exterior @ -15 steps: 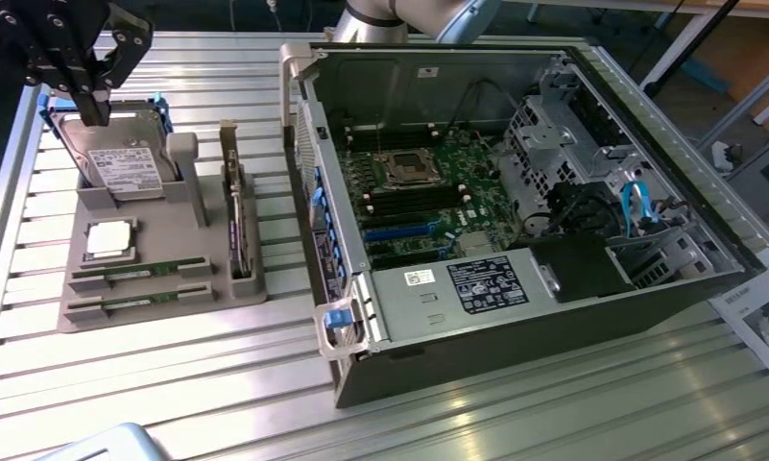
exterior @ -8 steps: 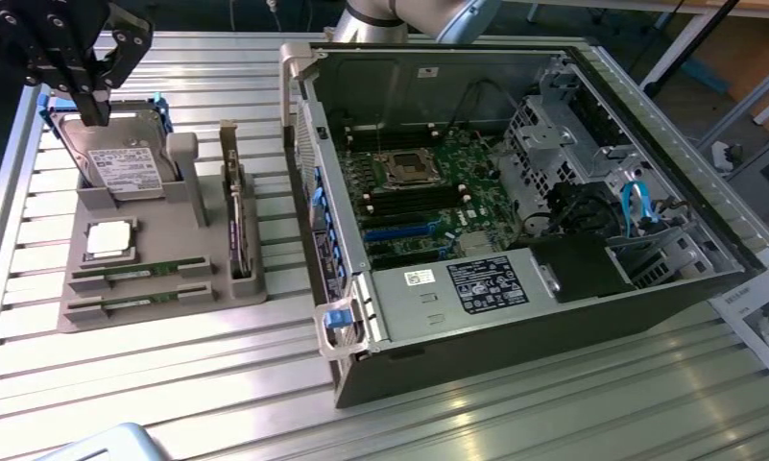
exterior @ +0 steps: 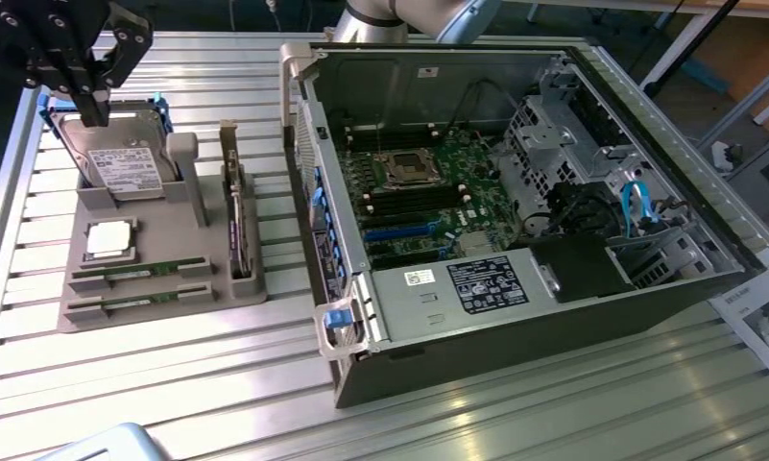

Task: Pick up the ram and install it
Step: 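Pick up the ram and move it above insertion slot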

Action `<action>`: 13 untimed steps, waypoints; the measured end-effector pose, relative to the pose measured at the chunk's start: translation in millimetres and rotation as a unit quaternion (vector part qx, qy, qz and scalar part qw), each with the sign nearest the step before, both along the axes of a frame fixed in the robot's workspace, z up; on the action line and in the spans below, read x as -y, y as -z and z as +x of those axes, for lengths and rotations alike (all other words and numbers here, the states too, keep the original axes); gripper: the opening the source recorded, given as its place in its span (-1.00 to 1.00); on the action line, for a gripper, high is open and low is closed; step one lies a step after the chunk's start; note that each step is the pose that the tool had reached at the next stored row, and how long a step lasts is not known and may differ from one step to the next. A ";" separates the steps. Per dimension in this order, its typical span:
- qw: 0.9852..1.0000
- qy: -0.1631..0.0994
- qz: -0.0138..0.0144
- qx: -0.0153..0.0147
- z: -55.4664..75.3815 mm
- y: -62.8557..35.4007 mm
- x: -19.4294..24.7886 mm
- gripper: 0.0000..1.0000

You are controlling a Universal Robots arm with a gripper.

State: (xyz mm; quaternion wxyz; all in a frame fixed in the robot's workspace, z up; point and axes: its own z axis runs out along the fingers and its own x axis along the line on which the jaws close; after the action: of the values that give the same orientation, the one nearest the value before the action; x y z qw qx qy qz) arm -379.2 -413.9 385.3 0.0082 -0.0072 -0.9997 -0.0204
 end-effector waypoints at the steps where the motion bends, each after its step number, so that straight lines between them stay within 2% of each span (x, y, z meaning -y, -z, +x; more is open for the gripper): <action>1: 1.000 -0.007 0.000 0.000 0.0 0.0 0.1 -0.80; 9: 0.998 -0.055 0.000 0.000 0.0 0.0 0.9 -0.80; 13: 0.997 -0.083 0.000 0.000 0.0 0.0 1.2 -0.80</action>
State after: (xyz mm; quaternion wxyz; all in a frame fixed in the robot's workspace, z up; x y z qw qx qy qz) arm -379.2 -415.1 385.3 0.0098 0.0761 -0.9969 -0.0197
